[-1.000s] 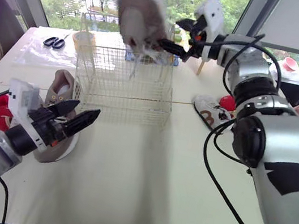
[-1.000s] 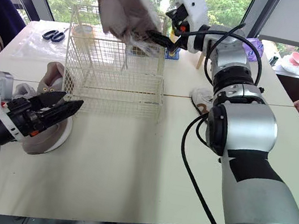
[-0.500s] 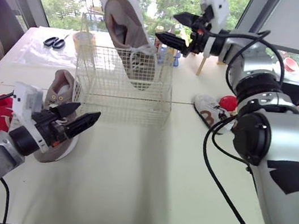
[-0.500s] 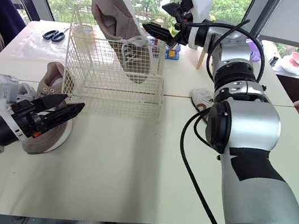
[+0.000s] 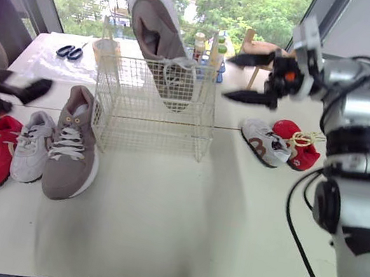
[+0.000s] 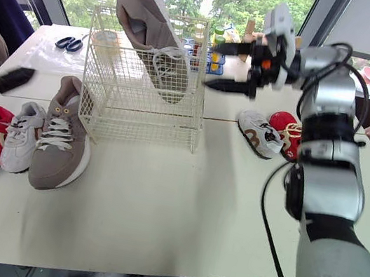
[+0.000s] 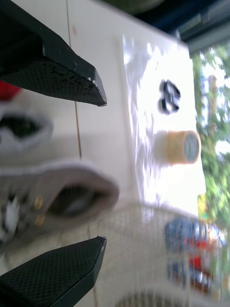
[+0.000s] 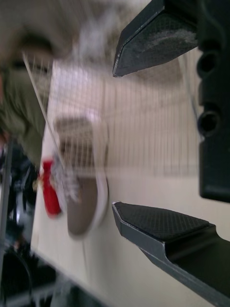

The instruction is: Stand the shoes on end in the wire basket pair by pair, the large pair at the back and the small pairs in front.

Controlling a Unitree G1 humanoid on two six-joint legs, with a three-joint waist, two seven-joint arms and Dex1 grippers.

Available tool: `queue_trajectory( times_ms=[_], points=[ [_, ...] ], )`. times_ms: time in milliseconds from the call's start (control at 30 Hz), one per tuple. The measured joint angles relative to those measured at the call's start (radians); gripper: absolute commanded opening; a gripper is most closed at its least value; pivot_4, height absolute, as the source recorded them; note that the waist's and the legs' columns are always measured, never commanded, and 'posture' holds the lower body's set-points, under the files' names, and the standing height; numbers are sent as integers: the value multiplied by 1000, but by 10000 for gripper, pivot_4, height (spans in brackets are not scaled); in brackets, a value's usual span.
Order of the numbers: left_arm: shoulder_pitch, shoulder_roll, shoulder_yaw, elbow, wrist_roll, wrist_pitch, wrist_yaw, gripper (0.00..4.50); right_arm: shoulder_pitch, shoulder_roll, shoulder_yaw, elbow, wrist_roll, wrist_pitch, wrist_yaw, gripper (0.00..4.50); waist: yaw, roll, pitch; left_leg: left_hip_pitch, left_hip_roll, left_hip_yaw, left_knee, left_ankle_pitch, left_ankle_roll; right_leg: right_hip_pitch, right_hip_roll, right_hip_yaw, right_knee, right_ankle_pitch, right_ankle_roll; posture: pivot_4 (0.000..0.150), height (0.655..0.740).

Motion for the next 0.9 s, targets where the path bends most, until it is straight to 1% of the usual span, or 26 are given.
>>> queue_trajectory(
  times_ms=[33,100,200,267,300,333,400,467,500,567,600,633,700,767,900],
  points=[
    [-56,25,-54,50,26,24,-22,44855,29,8,17,-86,21,39,-2,44901,-4,1,0,1,0,1,0,0,0,-1,0,1,1,0,0,1500,7400],
    [-193,29,-208,130,120,39,-103,44855,61,10,20,-213,36,79,-41,44901,-6,2,0,1,0,4,0,1,-1,-1,1,0,1,0,0,1500,7400],
    [-390,-30,-428,288,302,33,-254,44855,102,22,13,-310,36,92,-125,44901,0,-1,-1,1,0,4,0,1,-3,0,2,-1,1,0,0,1500,7400],
    [-508,-84,-551,416,436,-1,-360,44855,125,59,13,-313,3,68,-227,44901,5,-2,-1,0,-1,4,1,2,-3,0,2,-1,1,0,0,1500,7400],
    [-547,-104,-590,461,493,-21,-399,44855,125,87,14,-298,-22,47,-288,44901,6,-2,-1,-1,-1,5,1,2,-3,-1,2,-1,0,0,0,1500,7400],
    [-592,-128,-626,520,555,-47,-446,44855,115,124,10,-263,-63,10,-386,44901,5,-2,-1,-1,-1,5,1,2,-3,-1,2,0,1,0,0,1500,7400],
    [-640,-155,-652,575,626,-83,-498,44855,81,176,4,-206,-123,-31,-536,44901,3,-2,-1,-2,-1,5,1,2,-3,-3,2,0,1,0,0,1500,7400],
    [-659,-185,-633,576,665,-103,-542,44855,44,245,-21,-176,-182,-64,-715,44901,2,-2,-1,-3,0,5,0,3,-5,-3,1,0,1,0,0,1500,7400],
    [-657,-202,-614,559,667,-104,-558,44855,32,268,-25,-176,-198,-71,-777,44901,2,-2,-1,-3,0,4,0,4,-8,-3,1,0,2,0,0,1500,7400],
    [-634,-216,-578,516,661,-98,-569,44855,22,306,-27,-178,-216,-78,-854,44901,0,-3,-1,-4,1,4,0,4,-8,-3,1,0,1,0,0,1500,7400],
    [-567,-229,-506,434,637,-75,-568,44855,22,362,-29,-178,-241,-86,-949,44901,-6,-3,-1,-3,1,3,0,4,-7,-4,-1,1,1,0,0,1500,7400],
    [-519,-249,-450,380,613,-60,-561,44855,22,402,-31,-172,-257,-88,-1009,44901,-9,-2,-1,-3,3,3,0,3,-5,-4,-2,2,1,0,0,1500,7400],
    [-415,-319,-315,274,555,-40,-536,44855,15,482,-18,-137,-292,-104,-1114,44901,-13,-2,-1,-3,4,4,0,2,-3,-5,-2,2,2,1,0,1500,7400],
    [-335,-366,-197,199,506,-9,-508,44855,-9,540,8,-77,-323,-114,-1178,44901,-12,-3,-1,-3,4,4,0,1,-2,-6,-2,2,5,1,0,1500,7400],
    [-240,-439,6,20,386,36,-462,44855,-49,593,28,25,-360,-152,-1243,44901,-3,-4,-2,-3,2,1,0,1,-2,-6,-5,1,4,1,0,1500,7400]
  ],
)
